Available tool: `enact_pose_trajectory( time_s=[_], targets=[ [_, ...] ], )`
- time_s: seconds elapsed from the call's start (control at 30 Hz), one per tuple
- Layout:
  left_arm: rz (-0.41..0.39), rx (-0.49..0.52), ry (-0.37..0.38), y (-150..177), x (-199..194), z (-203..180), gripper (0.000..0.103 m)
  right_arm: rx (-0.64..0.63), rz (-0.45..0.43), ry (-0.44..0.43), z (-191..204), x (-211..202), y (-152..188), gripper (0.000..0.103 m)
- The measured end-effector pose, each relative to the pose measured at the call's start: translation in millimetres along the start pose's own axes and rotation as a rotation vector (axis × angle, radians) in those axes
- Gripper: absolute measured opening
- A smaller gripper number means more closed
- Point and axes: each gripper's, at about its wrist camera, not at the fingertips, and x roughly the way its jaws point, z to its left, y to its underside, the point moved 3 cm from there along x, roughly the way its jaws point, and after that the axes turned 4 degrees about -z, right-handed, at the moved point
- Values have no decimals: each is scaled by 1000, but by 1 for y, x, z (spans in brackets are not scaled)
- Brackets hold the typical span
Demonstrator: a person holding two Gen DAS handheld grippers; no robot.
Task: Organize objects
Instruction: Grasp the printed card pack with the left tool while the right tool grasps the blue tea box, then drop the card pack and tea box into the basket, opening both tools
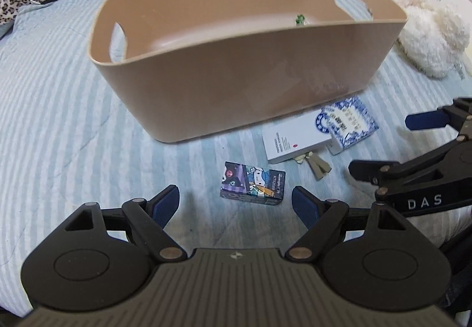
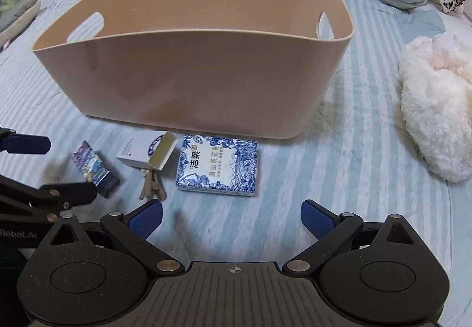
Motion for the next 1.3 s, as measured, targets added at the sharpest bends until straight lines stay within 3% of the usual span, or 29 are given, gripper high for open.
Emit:
enact_pose_trajectory(
  time_s=[0.27, 0.5, 0.57, 0.67, 0.9, 1.3],
  targets=[
    [24, -39, -23, -1, 25, 12, 84, 48, -21, -9, 4, 12, -7, 99],
    [-5, -81, -13, -2, 27, 25, 82, 45, -22, -5, 6, 17, -7, 71],
    [-11, -93, -7, -3, 27, 26, 72, 37, -37, -3, 7, 13, -7, 60],
    [-36, -81, 13, -5, 24, 25, 53, 45, -60, -1, 7, 7, -6, 59],
    [-36, -64, 37, -1, 12, 26, 53, 31, -89, 14, 7, -10, -3, 59],
    [-153, -123, 103, -18, -44, 29, 53, 19, -208, -10, 8, -66, -11, 59]
  ],
)
